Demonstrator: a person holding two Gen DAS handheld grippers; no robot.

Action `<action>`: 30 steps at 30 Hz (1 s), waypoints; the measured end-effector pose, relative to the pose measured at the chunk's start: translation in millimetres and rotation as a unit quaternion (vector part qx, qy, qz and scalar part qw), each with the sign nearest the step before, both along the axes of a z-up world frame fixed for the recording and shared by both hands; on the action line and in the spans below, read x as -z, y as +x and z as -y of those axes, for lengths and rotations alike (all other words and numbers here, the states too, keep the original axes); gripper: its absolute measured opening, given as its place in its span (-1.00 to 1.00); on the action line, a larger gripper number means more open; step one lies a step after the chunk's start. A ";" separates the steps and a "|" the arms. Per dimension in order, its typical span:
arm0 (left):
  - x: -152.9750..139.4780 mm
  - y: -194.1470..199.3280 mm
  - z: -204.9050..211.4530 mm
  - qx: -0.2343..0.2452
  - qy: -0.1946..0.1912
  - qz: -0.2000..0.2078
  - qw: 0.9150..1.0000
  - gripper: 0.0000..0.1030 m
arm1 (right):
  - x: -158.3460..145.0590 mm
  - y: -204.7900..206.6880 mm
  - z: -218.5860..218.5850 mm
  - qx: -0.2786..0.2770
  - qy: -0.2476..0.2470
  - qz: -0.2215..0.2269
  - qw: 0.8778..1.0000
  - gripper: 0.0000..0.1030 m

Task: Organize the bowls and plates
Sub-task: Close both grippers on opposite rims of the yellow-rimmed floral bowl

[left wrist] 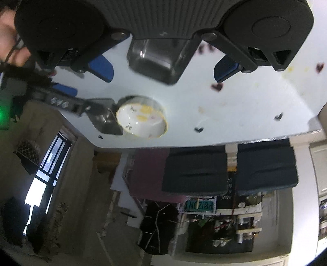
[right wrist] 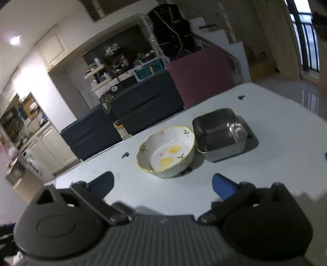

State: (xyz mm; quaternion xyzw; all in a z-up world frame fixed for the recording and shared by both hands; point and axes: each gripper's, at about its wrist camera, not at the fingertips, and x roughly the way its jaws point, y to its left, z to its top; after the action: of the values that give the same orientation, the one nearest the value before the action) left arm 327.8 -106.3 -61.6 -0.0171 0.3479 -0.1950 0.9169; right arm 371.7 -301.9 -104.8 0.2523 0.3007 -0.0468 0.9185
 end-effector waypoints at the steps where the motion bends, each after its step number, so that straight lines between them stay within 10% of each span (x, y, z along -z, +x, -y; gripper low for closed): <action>1: 1.3 8.3 3.7 -0.001 0.001 0.002 1.000 0.98 | 3.2 4.8 0.2 0.005 0.000 -0.004 1.000 0.98; 7: 11.8 71.0 20.4 -0.009 -0.002 -0.003 1.000 0.89 | 26.0 44.5 3.1 0.013 0.018 -0.022 1.000 0.50; 30: 73.6 204.0 71.6 -0.003 0.062 -0.024 0.998 0.80 | 60.9 81.6 16.7 0.128 0.102 -0.060 0.985 -0.33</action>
State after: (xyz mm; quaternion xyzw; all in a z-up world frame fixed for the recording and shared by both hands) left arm 531.8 -177.9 -135.2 0.0338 0.3813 -0.1699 0.9081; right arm 453.3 -318.5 -165.8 0.3775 0.3240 -0.1480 0.8548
